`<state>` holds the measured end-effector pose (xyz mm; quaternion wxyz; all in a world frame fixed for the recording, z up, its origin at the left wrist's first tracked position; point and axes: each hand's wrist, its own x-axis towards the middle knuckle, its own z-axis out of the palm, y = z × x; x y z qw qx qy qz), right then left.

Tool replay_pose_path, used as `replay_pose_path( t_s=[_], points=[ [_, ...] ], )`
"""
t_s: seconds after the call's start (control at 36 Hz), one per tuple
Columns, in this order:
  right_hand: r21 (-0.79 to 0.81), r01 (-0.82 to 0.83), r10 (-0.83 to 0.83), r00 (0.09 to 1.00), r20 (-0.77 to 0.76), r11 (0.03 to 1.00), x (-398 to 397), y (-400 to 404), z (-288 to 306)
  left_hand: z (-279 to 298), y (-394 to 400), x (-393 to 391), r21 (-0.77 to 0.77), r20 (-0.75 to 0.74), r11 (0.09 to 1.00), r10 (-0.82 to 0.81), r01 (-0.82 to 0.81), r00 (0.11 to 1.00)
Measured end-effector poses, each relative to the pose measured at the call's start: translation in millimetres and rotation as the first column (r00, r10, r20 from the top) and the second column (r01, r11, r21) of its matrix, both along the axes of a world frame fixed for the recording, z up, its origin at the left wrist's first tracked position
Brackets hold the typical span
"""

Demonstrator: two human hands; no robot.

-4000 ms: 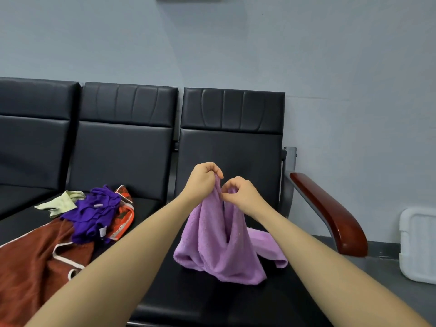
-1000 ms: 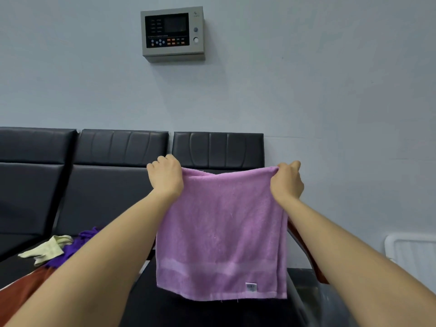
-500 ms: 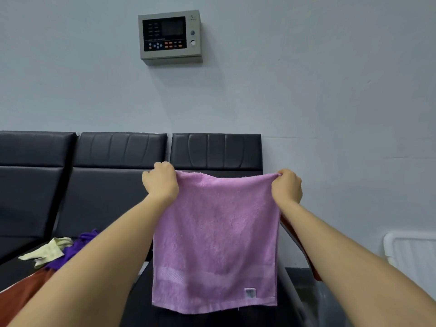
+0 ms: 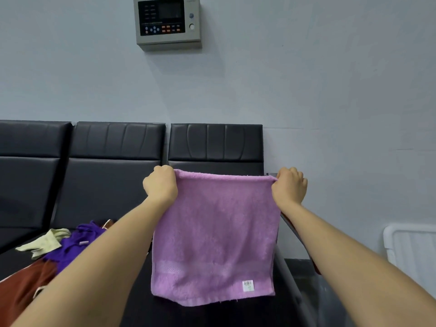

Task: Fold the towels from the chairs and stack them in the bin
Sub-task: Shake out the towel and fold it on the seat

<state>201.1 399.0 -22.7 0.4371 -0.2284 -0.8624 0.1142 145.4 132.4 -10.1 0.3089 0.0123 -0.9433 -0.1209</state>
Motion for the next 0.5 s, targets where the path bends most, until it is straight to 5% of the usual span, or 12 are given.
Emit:
replay_pose_path(
  t_s=[0.25, 0.5],
  points=[
    [-0.248, -0.098, 0.092, 0.995, -0.036, 0.964, -18.2, 0.8, -23.7, -30.3, 3.9, -21.3, 0.275, 0.082, 0.961, -0.063, 0.038, 0.995],
    [-0.346, -0.143, 0.137, 0.990, -0.042, 0.927, -52.3, 4.2, -48.1, -53.0, 6.9, -58.1, 0.713, 0.020, 0.679, -0.264, 0.171, 0.964]
  ],
)
